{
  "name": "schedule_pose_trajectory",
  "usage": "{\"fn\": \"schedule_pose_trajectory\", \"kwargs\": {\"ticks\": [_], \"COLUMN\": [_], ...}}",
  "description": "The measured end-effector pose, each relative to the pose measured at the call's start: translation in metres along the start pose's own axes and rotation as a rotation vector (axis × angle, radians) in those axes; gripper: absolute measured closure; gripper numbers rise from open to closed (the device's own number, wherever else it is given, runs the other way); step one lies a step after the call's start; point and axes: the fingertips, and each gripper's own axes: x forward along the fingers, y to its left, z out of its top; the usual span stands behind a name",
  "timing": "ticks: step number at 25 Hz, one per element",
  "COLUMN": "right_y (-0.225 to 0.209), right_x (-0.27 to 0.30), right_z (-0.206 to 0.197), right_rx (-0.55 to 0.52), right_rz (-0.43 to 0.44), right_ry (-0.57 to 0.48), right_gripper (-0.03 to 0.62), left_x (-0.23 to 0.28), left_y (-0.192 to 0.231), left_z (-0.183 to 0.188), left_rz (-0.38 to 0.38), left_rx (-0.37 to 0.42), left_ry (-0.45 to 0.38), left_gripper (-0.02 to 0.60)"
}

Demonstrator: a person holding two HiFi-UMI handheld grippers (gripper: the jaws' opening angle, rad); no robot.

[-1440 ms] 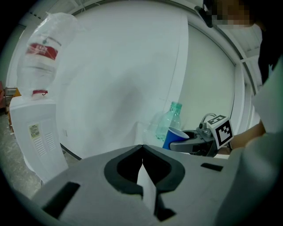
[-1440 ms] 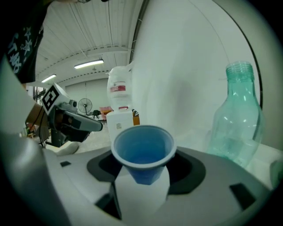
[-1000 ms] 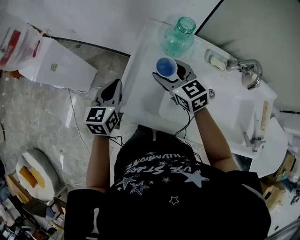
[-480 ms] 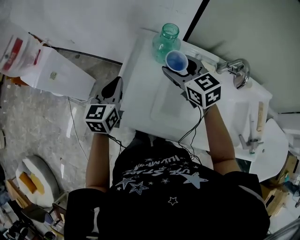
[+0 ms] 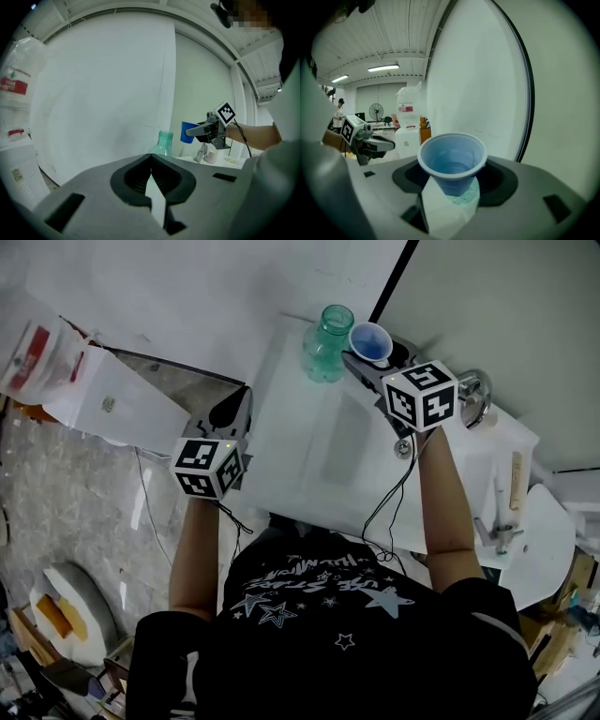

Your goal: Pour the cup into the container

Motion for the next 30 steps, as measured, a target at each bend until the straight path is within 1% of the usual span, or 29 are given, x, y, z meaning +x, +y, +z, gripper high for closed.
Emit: {"fn": "schedule_pose_trajectory", "kwargs": {"ticks": [6,14,20,30], "right_y": [-0.037,-0.07,-0.079,-0.085], "right_x": [0.009,0.02,0.029,0.043], "right_z": [0.01,0.015,0.019,0.027], "right_rx": [-0.067,-0.225,-0.371,-0.601], "right_rz": [-0.078,-0.184,-0.247,-0.306], "right_ry": [0.075,0.18,0.238,0.313], "right_gripper": [0.303,0.303,0.304,0.303], "left_x": [0.02,0.041,0.053,0.064], "left_y": [0.003,0.011,0.015,0.026], "left_z": [0.016,0.023,0.021,0.018], "left_rz": [-0.031,-0.057,-0.07,-0.072], "left_rx": [0.014,0.018,0.013,-0.004], "left_ry": [-0.017,-0.024,-0.015,-0.008], "left_gripper": [0.571,0.571,0.571,0.571]}}
